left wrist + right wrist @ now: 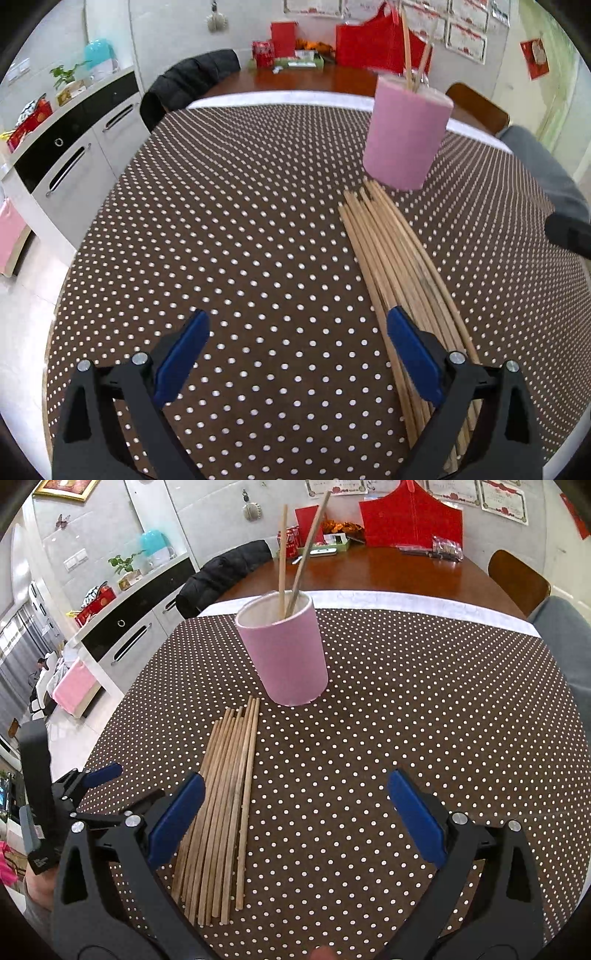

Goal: Organize utensils
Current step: 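Move both open grippers back down to the chopstick pile, then close the left gripper on a chopstick while the right gripper grasps another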

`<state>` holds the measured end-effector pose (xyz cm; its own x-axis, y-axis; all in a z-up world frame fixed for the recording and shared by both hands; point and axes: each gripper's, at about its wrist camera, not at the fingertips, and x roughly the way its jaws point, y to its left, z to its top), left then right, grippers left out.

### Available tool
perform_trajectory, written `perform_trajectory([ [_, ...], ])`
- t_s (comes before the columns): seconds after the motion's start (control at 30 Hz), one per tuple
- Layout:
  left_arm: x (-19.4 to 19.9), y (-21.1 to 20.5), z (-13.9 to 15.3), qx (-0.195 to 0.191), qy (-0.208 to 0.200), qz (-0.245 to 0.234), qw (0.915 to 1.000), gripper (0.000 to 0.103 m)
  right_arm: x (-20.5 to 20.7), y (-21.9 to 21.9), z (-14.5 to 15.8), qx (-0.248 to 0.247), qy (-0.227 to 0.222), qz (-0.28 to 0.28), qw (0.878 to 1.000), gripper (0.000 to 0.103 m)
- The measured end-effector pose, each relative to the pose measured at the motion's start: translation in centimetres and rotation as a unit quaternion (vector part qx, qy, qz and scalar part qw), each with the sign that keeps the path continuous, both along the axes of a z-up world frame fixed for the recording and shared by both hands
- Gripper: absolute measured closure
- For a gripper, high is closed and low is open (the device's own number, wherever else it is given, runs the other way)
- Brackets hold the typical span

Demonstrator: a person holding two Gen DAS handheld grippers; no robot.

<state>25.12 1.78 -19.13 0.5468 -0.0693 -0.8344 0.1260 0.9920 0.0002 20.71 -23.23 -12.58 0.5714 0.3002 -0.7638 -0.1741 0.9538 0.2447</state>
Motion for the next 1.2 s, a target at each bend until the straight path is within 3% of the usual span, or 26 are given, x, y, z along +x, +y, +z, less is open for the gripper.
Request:
perform_trajectory([
  [0.3, 1.4, -1.4, -2.9, 0.001, 0.035, -0.007, 0.9994, 0.008, 0.9, 0.3, -1.2, -0.002, 0.016, 0.010, 1.000, 0.006],
  [0.53, 3.7, -1.6, -3.3, -0.003, 0.045, 0.007, 0.9990, 0.008, 1.6, 0.9, -1.9, -0.013, 0.026, 0.021, 0.999, 0.006],
  [0.7, 5.5, -2.7, -2.7, 0.025, 0.044, 0.000, 0.9987, 0.009, 2.5, 1.7, -2.9, -0.037, 0.042, 0.025, 0.998, 0.006],
  [0.73, 5.6, -3.0, -2.7, 0.025, 0.044, -0.003, 0.9987, 0.020, 2.6, 1.8, -3.2, -0.040, 0.045, 0.026, 0.998, 0.006],
  [0.8, 5.8, -3.6, -2.7, 0.019, 0.047, -0.013, 0.9987, 0.032, 2.9, 2.0, -3.6, -0.044, 0.054, 0.029, 0.997, 0.008],
  [1.0, 6.1, -5.1, -1.9, 0.014, 0.050, -0.033, 0.9981, 0.053, 3.7, 3.2, -4.7, -0.040, 0.081, 0.057, 0.994, 0.024],
  [1.13, 5.5, -5.2, -1.8, 0.003, 0.054, -0.046, 0.9975, 0.064, 4.1, 4.4, -5.5, -0.049, 0.102, 0.084, 0.990, 0.062],
  [1.2, 5.6, -5.2, -1.6, 0.000, 0.054, -0.050, 0.9973, 0.064, 4.2, 5.1, -5.8, -0.051, 0.109, 0.093, 0.988, 0.068],
])
